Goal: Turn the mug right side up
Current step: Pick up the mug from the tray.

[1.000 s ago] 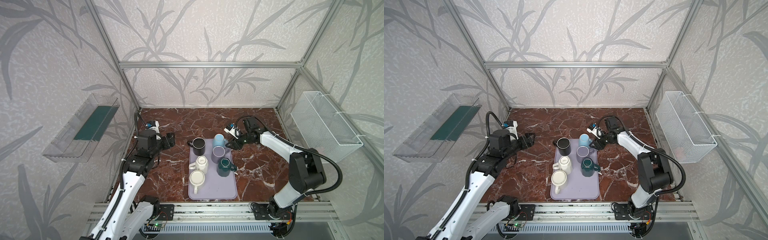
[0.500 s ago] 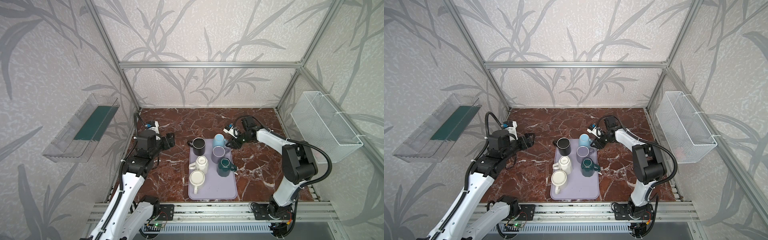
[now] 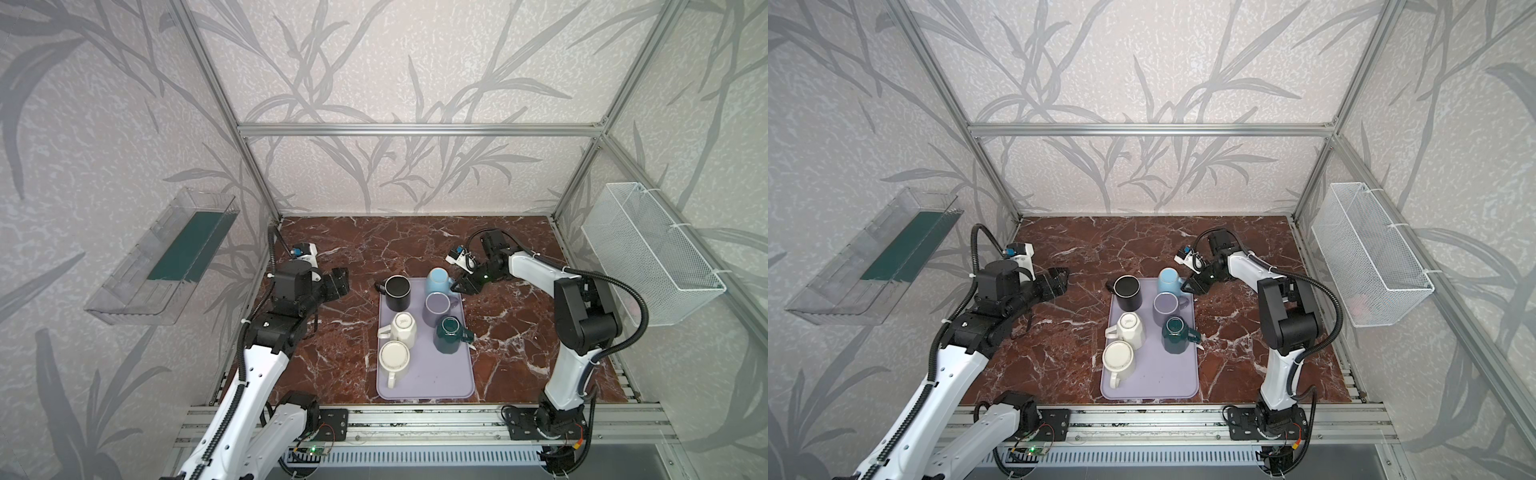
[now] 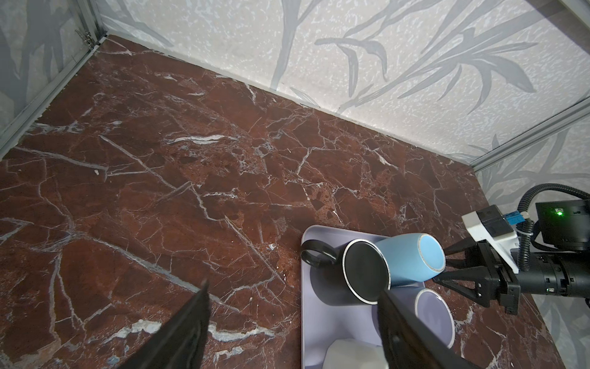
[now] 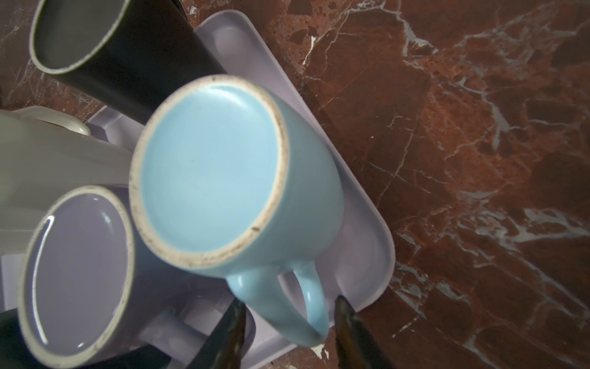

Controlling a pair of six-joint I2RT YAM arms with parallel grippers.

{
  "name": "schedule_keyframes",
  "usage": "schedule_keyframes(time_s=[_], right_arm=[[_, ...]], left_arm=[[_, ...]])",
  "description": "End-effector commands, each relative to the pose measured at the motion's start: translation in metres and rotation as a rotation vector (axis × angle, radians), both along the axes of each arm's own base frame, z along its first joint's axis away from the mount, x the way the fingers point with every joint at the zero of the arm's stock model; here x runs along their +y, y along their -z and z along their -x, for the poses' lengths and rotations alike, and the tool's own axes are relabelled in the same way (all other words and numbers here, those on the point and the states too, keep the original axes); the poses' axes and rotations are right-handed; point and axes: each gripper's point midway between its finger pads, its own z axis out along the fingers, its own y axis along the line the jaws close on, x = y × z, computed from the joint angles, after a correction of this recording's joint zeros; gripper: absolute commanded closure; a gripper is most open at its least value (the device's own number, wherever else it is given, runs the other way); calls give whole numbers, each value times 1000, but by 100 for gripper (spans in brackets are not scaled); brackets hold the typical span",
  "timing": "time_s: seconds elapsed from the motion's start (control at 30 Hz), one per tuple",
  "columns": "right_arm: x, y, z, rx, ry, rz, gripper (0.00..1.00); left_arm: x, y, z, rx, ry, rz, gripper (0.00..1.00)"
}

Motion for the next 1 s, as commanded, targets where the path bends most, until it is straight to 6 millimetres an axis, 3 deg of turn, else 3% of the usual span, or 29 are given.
schedule_keyframes(time_s=[0.0,0.37,0.6,0.77,0.97], right_arm=[[4,3,8,38,-23,-15,56],[7,15,8,80,-35,13,65],[5,18,3,85,-21,36,87],[4,11,1,61,-3,31,97],[11,-9,-7,37,49,-33,100]], left_arm=[[3,-14,2,-24,-8,-15,18],[4,-17,5,-34,-10,-14,18],[4,-19,7,-41,-9,-19,18],[5,-21,7,-46,-9,-22,18],[4,-24,7,-59,-7,-17,18]])
